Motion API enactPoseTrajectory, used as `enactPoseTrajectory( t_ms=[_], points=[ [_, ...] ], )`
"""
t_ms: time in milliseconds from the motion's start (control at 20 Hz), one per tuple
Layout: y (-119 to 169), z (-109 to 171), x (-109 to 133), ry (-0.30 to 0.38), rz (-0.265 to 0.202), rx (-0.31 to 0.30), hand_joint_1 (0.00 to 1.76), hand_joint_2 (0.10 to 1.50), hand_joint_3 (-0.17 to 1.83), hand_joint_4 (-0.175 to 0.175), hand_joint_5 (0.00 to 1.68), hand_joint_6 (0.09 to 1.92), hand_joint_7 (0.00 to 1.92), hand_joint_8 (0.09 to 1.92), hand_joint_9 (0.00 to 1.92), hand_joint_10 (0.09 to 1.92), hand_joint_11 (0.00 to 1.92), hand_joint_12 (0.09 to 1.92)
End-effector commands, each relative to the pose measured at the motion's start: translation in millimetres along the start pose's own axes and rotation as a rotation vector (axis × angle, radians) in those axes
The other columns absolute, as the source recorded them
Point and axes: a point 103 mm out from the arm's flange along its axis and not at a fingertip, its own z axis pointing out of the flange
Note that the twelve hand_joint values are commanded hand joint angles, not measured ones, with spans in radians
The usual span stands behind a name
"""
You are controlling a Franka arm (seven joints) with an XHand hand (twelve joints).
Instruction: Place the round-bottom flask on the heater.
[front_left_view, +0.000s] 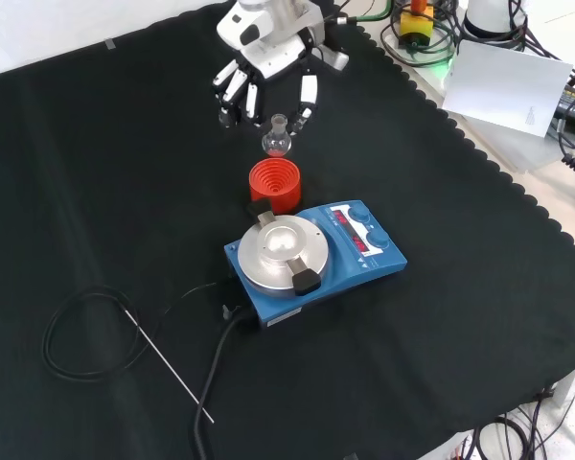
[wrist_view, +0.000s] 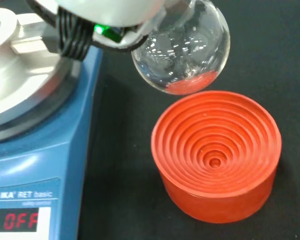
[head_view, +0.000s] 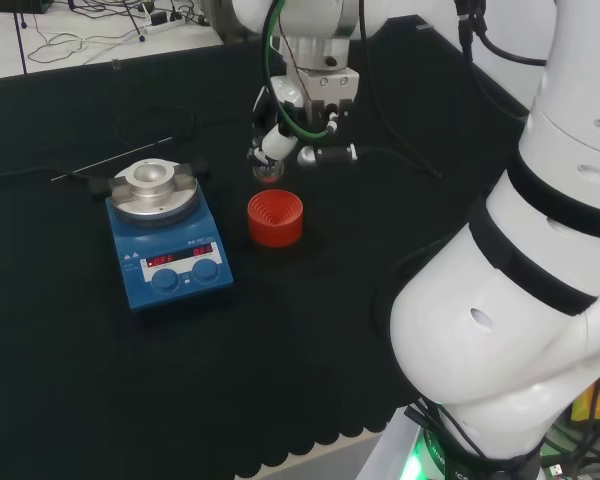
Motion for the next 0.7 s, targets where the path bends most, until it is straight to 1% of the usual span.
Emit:
enactPoseTrajectory(
  t_ms=[50,300,700],
  points=[
    [-6.1,-10.3,24.0,-0.045,-0.033,0.002,1.09,0.66,0.77,0.175,1.15,0.94,0.34,0.7,0.61,0.65,0.17,1.4],
    [3.5,-19.3,49.9,-0.061,-0.066,-0.003,1.09,0.66,0.77,0.175,1.15,0.94,0.34,0.7,0.61,0.65,0.17,1.4],
    [38.5,-25.2,101.0,-0.082,-0.14,0.016,1.1,0.65,0.78,0.175,1.15,0.94,0.34,0.7,0.61,0.65,0.18,1.4]
  ],
)
